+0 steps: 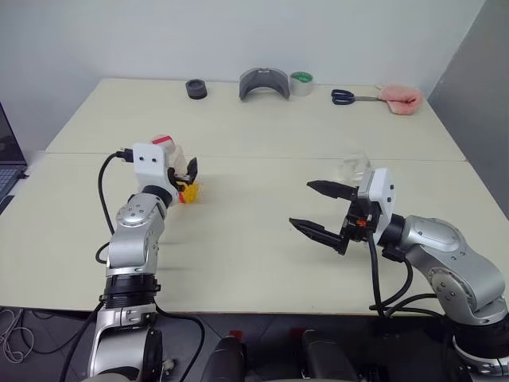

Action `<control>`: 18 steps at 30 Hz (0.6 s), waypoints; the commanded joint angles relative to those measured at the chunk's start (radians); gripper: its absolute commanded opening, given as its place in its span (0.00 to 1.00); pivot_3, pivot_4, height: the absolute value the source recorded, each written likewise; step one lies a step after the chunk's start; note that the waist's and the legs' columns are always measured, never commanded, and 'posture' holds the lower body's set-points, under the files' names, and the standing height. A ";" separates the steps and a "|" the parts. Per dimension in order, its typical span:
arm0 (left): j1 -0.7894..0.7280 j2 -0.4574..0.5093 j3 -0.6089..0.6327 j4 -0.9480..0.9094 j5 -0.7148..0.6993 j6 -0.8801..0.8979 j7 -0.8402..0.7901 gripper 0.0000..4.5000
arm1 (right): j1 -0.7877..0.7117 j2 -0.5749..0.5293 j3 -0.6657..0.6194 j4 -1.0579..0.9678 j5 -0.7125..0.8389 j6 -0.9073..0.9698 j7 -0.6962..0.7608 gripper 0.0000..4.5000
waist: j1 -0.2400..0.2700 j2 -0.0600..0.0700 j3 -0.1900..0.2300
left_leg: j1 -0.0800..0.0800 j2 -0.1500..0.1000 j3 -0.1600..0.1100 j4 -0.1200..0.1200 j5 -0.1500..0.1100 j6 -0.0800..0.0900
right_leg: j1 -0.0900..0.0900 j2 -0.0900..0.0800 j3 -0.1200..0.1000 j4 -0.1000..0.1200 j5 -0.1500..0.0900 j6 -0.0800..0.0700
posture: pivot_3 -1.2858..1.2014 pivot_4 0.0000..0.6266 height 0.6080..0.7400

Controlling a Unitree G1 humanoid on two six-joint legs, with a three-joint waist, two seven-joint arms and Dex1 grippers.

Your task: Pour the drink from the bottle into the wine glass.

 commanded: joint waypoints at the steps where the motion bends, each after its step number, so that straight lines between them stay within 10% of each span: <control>1: -0.024 0.010 0.003 -0.020 0.002 -0.032 -0.004 0.60 | -0.005 -0.012 -0.007 -0.007 -0.005 -0.022 0.012 1.00 | 0.000 0.000 0.000 | 0.000 0.000 0.000 0.000 0.000 0.000 | 0.000 0.000 0.000 0.000 0.000 0.000 | 0.52 0.24 1.00; 5: -0.023 0.005 0.007 -0.035 -0.004 -0.034 -0.007 0.40 | -0.006 -0.013 -0.007 -0.003 -0.008 -0.026 0.015 1.00 | 0.000 0.000 0.000 | 0.000 0.000 0.000 0.000 0.000 0.000 | 0.000 0.000 0.000 0.000 0.000 0.000 | 0.52 0.24 1.00; 18: 0.001 -0.020 0.020 -0.071 -0.025 -0.040 -0.012 0.39 | -0.003 -0.008 -0.007 -0.002 -0.017 -0.032 0.020 1.00 | 0.000 0.000 0.000 | 0.000 0.000 0.000 0.000 0.000 0.000 | 0.000 0.000 0.000 0.000 0.000 0.000 | 0.52 0.24 1.00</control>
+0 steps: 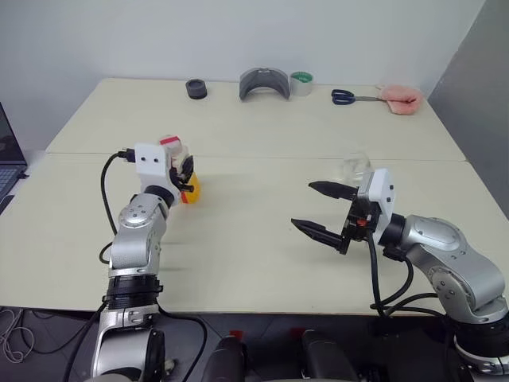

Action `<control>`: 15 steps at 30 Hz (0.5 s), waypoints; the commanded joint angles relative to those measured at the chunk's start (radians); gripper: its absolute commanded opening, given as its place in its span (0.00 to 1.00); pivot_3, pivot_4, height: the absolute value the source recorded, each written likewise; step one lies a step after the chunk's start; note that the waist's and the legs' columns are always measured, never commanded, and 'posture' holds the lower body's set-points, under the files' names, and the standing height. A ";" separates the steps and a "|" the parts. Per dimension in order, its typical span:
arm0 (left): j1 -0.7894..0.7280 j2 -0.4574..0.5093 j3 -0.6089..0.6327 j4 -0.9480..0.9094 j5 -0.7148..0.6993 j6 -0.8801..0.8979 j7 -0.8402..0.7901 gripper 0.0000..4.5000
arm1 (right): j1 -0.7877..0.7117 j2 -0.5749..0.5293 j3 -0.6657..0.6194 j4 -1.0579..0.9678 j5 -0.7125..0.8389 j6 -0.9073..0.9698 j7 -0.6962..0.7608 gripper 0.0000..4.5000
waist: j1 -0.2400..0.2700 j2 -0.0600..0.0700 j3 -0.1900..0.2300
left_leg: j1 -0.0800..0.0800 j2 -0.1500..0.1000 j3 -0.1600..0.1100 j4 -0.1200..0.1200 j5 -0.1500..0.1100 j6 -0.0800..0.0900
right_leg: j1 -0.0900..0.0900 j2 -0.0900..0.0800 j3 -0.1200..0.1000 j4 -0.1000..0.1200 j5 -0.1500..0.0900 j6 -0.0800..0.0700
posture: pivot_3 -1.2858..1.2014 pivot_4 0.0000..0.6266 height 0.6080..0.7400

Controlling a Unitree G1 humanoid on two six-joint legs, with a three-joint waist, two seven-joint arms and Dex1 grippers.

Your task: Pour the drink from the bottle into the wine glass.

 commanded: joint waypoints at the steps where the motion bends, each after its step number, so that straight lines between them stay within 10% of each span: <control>1: -0.006 0.001 0.019 -0.056 -0.018 -0.027 0.001 0.39 | -0.003 0.000 -0.006 -0.021 -0.001 -0.026 0.002 1.00 | 0.000 0.000 0.000 | 0.000 0.000 0.000 0.000 0.000 0.000 | 0.000 0.000 0.000 0.000 0.000 0.000 | 0.52 0.24 1.00; 5: -0.006 -0.003 0.024 -0.056 -0.034 -0.028 0.000 0.39 | -0.004 0.001 -0.004 -0.022 -0.002 -0.026 0.003 1.00 | 0.000 0.000 0.000 | 0.000 0.000 0.000 0.000 0.000 0.000 | 0.000 0.000 0.000 0.000 0.000 0.000 | 0.52 0.24 1.00; 15: 0.001 -0.017 0.029 -0.072 -0.069 -0.022 -0.008 0.99 | -0.004 0.000 -0.005 -0.026 -0.005 -0.024 0.004 1.00 | 0.000 0.000 0.000 | 0.000 0.000 0.000 0.000 0.000 0.000 | 0.000 0.000 0.000 0.000 0.000 0.000 | 0.52 0.24 1.00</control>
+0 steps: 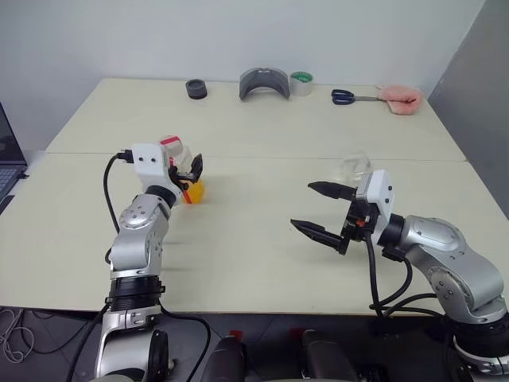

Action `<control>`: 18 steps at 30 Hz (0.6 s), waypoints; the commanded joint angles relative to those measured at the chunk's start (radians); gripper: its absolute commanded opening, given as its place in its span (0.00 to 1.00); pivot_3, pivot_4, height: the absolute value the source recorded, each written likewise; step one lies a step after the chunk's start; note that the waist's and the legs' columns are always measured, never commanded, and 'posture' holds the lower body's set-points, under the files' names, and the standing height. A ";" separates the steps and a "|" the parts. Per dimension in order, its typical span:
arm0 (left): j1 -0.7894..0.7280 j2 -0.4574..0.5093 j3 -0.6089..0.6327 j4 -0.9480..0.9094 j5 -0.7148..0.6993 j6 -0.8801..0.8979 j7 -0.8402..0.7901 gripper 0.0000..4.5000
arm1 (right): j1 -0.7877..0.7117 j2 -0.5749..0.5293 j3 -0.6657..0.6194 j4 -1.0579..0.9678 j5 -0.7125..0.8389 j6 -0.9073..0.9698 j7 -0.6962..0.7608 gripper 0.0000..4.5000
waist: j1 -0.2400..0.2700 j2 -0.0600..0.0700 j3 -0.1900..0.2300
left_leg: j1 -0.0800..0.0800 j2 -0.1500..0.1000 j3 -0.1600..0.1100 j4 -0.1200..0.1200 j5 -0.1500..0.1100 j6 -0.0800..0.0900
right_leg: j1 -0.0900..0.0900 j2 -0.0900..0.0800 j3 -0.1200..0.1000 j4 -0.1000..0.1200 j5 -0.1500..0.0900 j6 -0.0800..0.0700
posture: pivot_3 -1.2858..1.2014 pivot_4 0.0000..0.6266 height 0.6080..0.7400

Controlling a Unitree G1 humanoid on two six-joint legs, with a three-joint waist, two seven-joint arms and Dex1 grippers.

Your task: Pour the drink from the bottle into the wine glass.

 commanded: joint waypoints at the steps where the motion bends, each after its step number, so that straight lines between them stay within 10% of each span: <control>1: 0.000 0.004 0.008 -0.048 -0.010 -0.020 -0.005 0.99 | -0.004 -0.001 -0.011 -0.026 0.010 -0.018 0.003 1.00 | 0.000 0.000 0.000 | 0.000 0.000 0.000 0.000 0.000 0.000 | 0.000 0.000 0.000 0.000 0.000 0.000 | 0.52 0.24 1.00; 18: -0.002 0.043 -0.026 -0.074 0.024 -0.010 -0.020 0.99 | -0.006 -0.002 -0.009 -0.024 0.008 -0.016 0.002 1.00 | 0.001 0.000 0.000 | 0.000 0.000 0.000 0.000 0.000 0.000 | 0.000 0.000 0.000 0.000 0.000 0.000 | 0.52 0.24 1.00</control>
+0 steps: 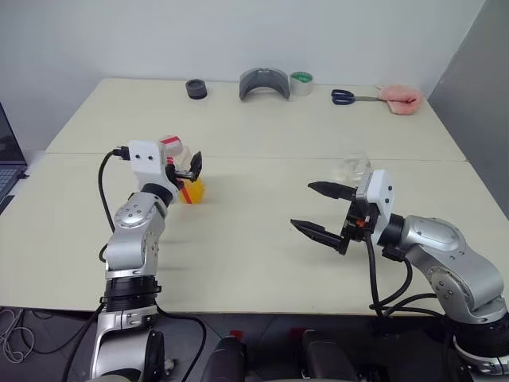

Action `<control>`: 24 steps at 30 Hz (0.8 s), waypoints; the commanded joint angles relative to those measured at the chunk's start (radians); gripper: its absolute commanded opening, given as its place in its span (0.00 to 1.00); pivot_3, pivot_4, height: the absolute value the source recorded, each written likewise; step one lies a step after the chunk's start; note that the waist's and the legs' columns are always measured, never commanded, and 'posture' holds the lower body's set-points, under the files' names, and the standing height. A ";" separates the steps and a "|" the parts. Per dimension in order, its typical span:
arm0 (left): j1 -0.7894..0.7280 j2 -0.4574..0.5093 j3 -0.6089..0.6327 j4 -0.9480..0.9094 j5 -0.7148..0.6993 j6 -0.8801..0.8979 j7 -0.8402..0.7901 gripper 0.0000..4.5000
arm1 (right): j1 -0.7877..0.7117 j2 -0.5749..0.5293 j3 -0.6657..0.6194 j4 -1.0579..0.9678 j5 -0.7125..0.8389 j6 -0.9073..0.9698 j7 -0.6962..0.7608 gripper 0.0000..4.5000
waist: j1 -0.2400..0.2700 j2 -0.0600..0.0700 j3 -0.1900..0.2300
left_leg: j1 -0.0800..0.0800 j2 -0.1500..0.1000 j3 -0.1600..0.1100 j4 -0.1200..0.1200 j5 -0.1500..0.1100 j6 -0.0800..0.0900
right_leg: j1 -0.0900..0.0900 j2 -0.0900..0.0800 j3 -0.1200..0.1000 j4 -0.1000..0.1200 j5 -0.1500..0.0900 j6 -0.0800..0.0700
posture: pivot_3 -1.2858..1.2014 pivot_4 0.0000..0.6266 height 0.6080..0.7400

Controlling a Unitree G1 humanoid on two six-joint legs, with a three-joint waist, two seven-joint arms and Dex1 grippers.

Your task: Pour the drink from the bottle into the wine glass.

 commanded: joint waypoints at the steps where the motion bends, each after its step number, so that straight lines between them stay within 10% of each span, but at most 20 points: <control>1: -0.003 0.012 -0.015 -0.054 0.015 -0.011 -0.005 0.99 | -0.006 -0.002 -0.009 -0.023 0.008 -0.016 0.002 1.00 | 0.000 0.000 0.000 | 0.000 0.000 0.000 0.000 0.000 0.000 | 0.000 0.000 0.000 0.000 0.000 0.000 | 0.52 0.24 1.00; 10: 0.019 0.009 -0.004 -0.052 0.030 0.004 0.014 0.48 | -0.005 0.001 -0.008 -0.020 0.005 -0.019 0.001 1.00 | -0.001 0.000 0.000 | 0.000 0.000 0.000 0.000 0.000 0.000 | 0.000 0.000 0.000 0.000 0.000 0.000 | 0.52 0.24 1.00; 24: 0.073 0.027 -0.019 -0.059 0.049 -0.023 0.000 0.48 | -0.009 0.015 0.003 -0.015 -0.001 -0.026 0.003 1.00 | -0.001 0.000 0.000 | 0.001 0.000 0.000 0.000 0.000 0.000 | 0.000 0.000 0.000 0.000 0.000 0.000 | 0.52 0.24 1.00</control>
